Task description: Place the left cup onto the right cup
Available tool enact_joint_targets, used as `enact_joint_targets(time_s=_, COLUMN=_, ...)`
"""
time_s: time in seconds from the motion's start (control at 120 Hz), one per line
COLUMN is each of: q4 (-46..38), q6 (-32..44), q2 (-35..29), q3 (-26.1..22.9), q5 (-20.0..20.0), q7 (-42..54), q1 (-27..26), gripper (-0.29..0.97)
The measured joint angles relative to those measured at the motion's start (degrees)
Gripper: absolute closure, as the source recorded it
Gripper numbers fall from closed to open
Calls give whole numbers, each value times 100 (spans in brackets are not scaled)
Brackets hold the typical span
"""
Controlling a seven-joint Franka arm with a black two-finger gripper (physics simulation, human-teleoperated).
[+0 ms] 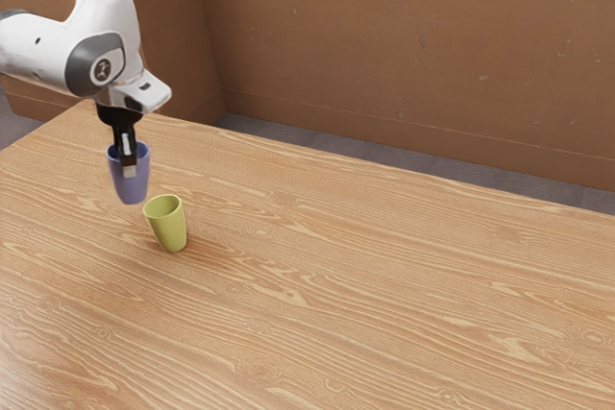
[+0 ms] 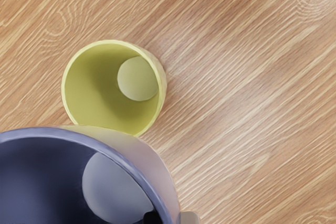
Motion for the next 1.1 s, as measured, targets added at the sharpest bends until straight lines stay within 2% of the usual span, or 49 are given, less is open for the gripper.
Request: enact_joint_targets(time_s=1.1, q4=297, q6=124, q2=431, q3=9, q5=34, q7=37, q1=8, gripper=79)
